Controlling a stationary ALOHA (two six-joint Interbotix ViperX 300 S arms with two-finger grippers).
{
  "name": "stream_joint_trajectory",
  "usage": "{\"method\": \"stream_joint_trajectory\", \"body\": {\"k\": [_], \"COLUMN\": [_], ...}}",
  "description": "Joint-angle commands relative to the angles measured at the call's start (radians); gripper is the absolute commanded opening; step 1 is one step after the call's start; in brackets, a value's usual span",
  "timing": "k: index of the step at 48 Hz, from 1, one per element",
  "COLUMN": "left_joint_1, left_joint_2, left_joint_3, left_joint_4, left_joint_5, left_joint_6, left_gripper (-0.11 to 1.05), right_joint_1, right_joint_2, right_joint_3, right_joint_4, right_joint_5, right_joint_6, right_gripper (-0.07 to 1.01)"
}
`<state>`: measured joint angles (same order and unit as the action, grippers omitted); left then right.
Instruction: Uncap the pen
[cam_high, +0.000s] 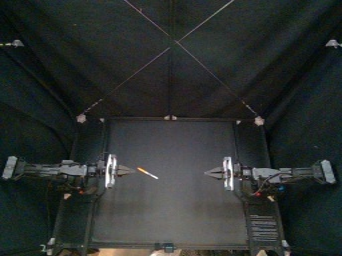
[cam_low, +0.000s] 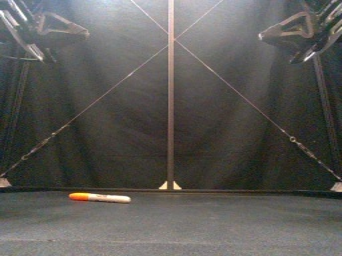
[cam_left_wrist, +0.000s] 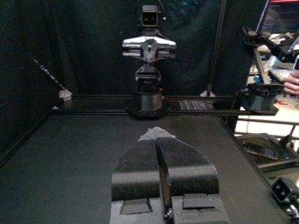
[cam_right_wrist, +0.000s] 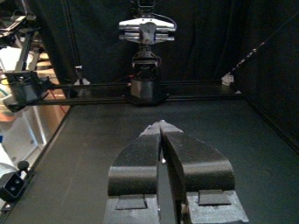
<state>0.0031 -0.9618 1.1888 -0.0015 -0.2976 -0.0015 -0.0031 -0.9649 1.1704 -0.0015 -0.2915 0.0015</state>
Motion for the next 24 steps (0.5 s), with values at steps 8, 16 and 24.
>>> {"method": "stream_joint_trajectory", "body": {"k": [8, 16, 24], "left_joint_1": [0.008, 0.009, 0.018], "left_joint_2": [0.069, 0.152, 0.222], "left_joint_3": [-0.002, -0.002, -0.002], "left_joint_4": [0.000, 0.002, -0.002], "left_joint_5": [-0.072, -0.164, -0.186], "left_joint_6": [0.0061, 0.0077, 0.0077], "left_gripper": [-0.02, 0.00, 0.00], "right_joint_1": [0.000, -0.009, -0.021], "right_joint_2": [0.225, 0.494, 0.746], "right_joint_3": [-0.078, -0.204, -0.334], "right_joint_4": [0.005, 0.008, 0.023], "right_joint_5": [-0.023, -0.044, -0.049], "right_joint_6": [0.008, 0.008, 0.008], "right_gripper": [-0.02, -0.02, -0.01]}}
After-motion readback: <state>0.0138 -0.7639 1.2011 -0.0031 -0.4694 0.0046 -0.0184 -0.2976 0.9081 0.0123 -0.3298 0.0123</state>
